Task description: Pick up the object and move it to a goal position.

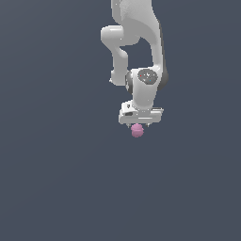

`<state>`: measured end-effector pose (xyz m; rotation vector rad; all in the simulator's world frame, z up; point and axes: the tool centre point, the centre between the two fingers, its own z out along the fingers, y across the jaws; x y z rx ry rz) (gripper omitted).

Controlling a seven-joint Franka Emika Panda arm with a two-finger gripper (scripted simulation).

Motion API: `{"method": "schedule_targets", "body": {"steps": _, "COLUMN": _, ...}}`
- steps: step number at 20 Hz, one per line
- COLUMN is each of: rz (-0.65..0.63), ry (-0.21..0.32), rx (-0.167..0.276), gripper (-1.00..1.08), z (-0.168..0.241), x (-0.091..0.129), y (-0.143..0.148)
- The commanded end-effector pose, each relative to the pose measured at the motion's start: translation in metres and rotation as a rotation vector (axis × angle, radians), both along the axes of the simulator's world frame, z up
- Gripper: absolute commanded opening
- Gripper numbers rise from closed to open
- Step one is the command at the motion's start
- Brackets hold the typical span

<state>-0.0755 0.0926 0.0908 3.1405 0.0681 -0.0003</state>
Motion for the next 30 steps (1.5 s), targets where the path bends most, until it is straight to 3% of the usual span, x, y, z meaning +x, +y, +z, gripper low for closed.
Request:
{"method": "schedule_targets", "body": {"steps": 1, "rz": 0.0, "ry": 0.0, "rx": 0.0, "gripper": 1.0, "z": 0.0, "x": 0.0, "y": 0.0}}
{"method": "schedule_targets", "body": {"steps": 19, "rz": -0.001, "ry": 0.0, "rx": 0.0, "gripper": 1.0, "z": -0.051, "x": -0.002, "y": 0.001}}
{"method": "schedule_targets", "body": {"steps": 20, "rz": -0.001, "ry": 0.0, "rx": 0.0, "gripper": -1.0, "z": -0.051, "x": -0.002, "y": 0.001}}
{"method": "schedule_targets", "body": {"steps": 30, "rz": 0.0, "ry": 0.0, "rx": 0.001, "gripper": -1.0, "z": -0.05, "x": -0.002, "y": 0.001}}
